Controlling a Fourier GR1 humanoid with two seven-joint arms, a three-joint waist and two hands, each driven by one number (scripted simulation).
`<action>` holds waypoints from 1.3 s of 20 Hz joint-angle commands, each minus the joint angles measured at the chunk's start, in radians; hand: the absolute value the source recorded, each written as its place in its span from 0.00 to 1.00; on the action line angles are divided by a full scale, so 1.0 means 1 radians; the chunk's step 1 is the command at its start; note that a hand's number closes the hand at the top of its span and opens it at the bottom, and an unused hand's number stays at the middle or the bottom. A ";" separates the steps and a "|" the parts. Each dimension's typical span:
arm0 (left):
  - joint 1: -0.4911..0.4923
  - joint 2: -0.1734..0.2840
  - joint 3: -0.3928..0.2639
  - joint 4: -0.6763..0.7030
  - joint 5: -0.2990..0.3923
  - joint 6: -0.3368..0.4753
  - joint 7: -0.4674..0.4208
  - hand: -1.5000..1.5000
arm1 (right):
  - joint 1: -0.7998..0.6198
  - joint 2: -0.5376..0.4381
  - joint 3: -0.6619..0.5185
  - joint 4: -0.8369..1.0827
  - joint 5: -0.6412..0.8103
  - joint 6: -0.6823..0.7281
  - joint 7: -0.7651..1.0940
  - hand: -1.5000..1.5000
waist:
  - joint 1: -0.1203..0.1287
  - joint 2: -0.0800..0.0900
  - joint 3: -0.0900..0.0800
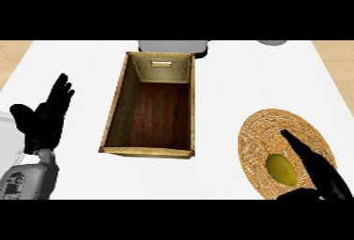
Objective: Pick the lemon from the placemat and place it in the basket
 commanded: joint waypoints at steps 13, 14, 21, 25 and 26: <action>-0.006 -0.017 0.018 0.001 -0.014 -0.023 0.000 0.50 | -0.089 0.005 0.130 0.181 0.162 0.004 -0.052 1.00 | 0.006 0.001 0.000; 0.001 0.010 0.030 -0.025 -0.005 -0.043 0.013 0.50 | -0.026 -0.052 0.081 0.214 0.127 -0.030 -0.185 1.00 | 0.003 0.000 0.000; 0.070 -0.033 -0.007 -0.095 -0.030 -0.016 0.030 0.50 | -0.013 0.004 0.068 0.218 0.083 -0.021 -0.177 1.00 | 0.006 -0.002 0.000; -0.003 0.003 0.028 -0.003 -0.001 -0.051 0.016 0.50 | -0.016 0.238 0.378 0.086 0.231 -0.021 -0.063 1.00 | 0.022 -0.002 -0.004; -0.021 -0.018 0.007 -0.012 -0.014 -0.035 0.024 0.50 | -0.031 0.240 0.438 0.087 0.238 -0.015 -0.055 1.00 | 0.040 0.000 -0.002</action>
